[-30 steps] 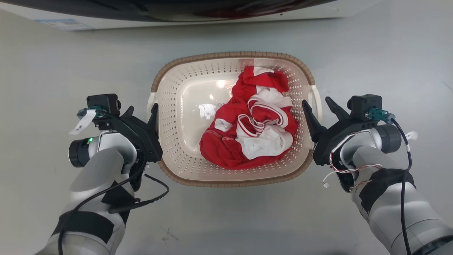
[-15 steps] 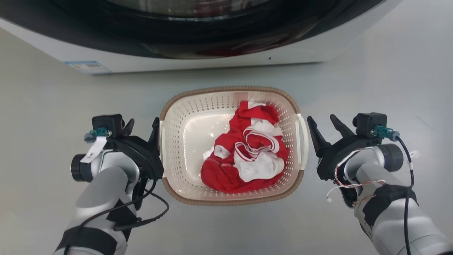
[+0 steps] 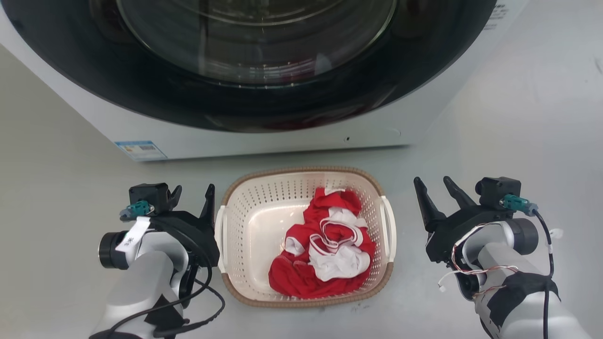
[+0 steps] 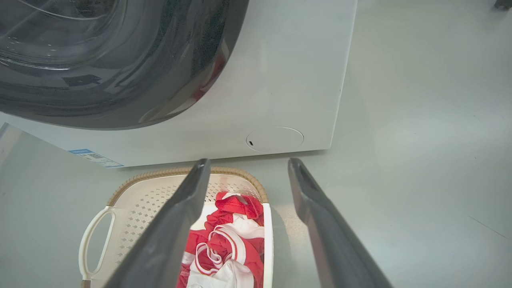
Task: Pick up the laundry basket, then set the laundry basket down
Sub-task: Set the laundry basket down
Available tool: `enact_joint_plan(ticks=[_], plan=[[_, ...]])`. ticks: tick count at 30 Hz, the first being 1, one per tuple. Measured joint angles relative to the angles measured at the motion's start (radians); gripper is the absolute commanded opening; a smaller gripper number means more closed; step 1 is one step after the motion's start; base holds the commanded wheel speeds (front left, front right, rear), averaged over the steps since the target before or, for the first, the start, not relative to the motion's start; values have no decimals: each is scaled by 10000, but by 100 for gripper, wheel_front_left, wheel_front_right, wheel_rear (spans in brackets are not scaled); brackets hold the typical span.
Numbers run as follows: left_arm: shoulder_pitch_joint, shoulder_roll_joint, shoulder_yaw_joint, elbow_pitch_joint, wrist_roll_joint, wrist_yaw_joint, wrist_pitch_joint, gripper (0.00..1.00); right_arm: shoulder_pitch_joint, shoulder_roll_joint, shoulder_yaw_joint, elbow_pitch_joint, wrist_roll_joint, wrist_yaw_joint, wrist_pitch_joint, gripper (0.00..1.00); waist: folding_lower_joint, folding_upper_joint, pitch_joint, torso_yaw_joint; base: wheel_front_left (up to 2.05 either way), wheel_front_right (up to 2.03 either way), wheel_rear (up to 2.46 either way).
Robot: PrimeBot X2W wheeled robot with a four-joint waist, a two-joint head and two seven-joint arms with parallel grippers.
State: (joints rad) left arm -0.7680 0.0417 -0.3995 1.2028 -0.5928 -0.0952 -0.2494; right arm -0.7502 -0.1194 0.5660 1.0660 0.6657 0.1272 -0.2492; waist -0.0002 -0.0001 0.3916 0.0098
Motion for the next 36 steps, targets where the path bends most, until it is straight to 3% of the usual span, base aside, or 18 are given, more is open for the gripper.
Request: enact_joint_plan(ticks=[19, 36], plan=[[2151, 537, 433, -3124, 619, 792, -2, 100, 1626, -510, -757, -2546, -876, -711, 0, 100, 0, 0, -2275, 2, 0, 0, 0], [4688, 1187, 848, -7451, 1638, 1507, -2, 100, 3575, -1001, -1363, -5607, -1760, -1377, -2, 100, 1, 0, -3515, 27, 0, 0, 0]])
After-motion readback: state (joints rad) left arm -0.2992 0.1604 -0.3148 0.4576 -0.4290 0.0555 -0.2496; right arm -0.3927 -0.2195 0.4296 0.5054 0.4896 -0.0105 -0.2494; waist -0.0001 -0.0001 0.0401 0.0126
